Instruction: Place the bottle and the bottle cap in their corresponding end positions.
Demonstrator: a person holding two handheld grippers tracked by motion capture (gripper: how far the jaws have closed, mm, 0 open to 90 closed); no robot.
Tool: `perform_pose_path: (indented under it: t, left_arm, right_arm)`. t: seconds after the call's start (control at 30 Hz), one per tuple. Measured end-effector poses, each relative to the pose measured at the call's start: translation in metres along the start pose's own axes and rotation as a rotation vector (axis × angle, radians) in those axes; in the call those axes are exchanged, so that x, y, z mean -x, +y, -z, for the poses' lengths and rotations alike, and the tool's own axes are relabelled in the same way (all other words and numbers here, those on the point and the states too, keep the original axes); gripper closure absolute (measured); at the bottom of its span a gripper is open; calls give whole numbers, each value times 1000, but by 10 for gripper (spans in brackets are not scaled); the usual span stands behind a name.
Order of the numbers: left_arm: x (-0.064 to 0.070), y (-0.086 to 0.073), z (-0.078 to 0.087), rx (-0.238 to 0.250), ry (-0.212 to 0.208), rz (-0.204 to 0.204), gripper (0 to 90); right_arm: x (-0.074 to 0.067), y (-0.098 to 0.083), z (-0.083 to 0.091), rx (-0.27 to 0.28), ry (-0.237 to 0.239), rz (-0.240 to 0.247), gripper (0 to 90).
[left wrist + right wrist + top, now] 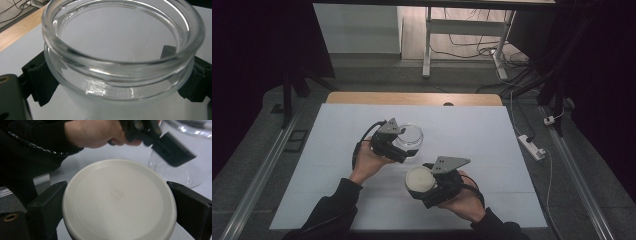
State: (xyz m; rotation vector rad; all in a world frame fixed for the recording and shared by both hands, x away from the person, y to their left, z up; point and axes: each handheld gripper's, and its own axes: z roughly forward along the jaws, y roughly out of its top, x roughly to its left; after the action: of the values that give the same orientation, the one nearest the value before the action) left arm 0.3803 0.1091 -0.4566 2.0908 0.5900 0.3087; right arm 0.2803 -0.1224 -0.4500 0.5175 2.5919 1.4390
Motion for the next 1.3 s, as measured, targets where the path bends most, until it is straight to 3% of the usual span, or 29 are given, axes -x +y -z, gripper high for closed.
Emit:
perform_pose_path:
  t: [0.93,1.3]
  left_arm:
    - [-21,4,-29,-10,30,-7,74]
    - [-30,3,-42,-8,43,3,74]
  right_arm:
    - [-3,-22,-23,-44,-9,17,70]
    - [4,-31,-36,-67,-27,18,70]
